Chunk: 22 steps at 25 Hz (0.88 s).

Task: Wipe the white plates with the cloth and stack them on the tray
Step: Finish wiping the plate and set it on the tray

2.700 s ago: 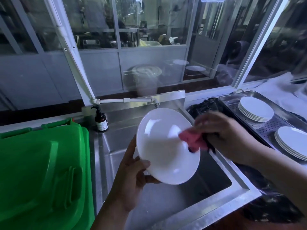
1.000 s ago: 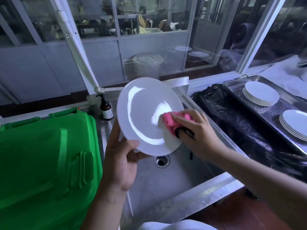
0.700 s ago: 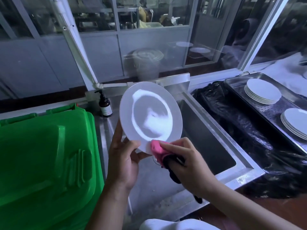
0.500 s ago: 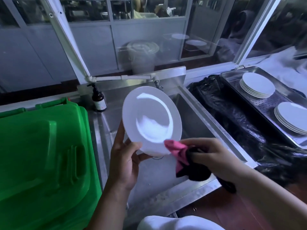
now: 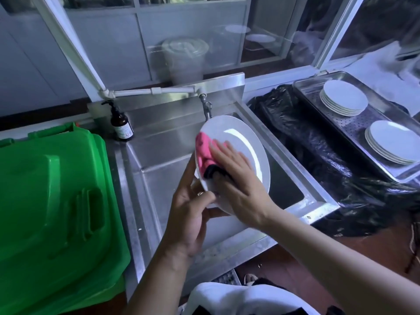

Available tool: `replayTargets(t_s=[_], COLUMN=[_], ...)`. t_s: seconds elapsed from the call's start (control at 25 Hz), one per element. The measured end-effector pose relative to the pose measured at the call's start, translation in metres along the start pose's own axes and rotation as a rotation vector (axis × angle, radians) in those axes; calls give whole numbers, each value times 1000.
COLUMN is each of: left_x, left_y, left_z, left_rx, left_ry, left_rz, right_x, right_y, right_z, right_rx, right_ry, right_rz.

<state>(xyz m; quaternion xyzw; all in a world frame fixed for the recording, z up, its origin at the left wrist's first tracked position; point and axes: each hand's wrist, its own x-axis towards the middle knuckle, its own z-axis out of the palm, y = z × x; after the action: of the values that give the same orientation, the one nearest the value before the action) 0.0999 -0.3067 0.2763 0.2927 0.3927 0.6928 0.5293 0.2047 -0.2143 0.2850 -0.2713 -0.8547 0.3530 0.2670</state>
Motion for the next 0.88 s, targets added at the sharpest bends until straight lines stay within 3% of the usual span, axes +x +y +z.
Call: replayTargets(t_s=[0.24,0.4,0.6,0.72,0.88], left_x=[-11,-7,-5,-6,-10], left_y=[-9,-24,-57,-74,-83], left_z=[-3,-7,-17,-31,-38], left_rx=[-141,-100,-97,-135,-144], left_ry=[43,130,270,330,366], left_rz=[-27,-35,-222,-337,-353], right_x=[-45,-77,-120,-136,-130], right_y=[15,37,75,105,152], right_z=[6,-1,-21,-48,-75], right_rx=[-32,-112,-260,-173,-299], right_ry=[-44,5,-55,-189,-188], right_rz=[-98,-131,46,309,463])
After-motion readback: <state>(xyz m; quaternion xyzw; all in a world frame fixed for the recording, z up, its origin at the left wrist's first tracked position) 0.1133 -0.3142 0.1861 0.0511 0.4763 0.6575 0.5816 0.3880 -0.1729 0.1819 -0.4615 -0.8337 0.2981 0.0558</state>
